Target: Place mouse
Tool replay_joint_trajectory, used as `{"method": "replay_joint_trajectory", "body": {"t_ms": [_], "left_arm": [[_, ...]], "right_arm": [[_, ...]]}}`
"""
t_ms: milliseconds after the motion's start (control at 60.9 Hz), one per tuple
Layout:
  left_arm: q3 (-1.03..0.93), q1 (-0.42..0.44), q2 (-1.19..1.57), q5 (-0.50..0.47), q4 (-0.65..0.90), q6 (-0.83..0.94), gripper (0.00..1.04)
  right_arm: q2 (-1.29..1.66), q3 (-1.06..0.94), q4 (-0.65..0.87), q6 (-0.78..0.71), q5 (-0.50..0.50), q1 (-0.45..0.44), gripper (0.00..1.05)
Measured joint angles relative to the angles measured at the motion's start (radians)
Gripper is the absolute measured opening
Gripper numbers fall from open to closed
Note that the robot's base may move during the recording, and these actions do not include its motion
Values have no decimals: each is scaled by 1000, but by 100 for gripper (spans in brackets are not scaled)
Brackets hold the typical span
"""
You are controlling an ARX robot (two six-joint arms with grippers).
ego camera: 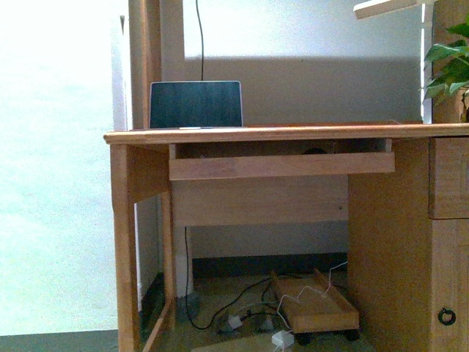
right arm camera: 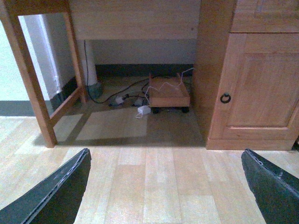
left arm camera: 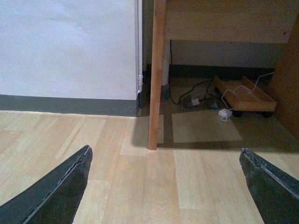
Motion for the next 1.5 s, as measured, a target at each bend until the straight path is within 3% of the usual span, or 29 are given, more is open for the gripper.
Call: {"method": "replay_joint_trajectory", "body": {"t_ms": [1495], "left_arm": [[0, 0, 0, 0, 0, 0, 97]], "right_arm": [[0, 0, 0, 0, 0, 0, 97]]}}
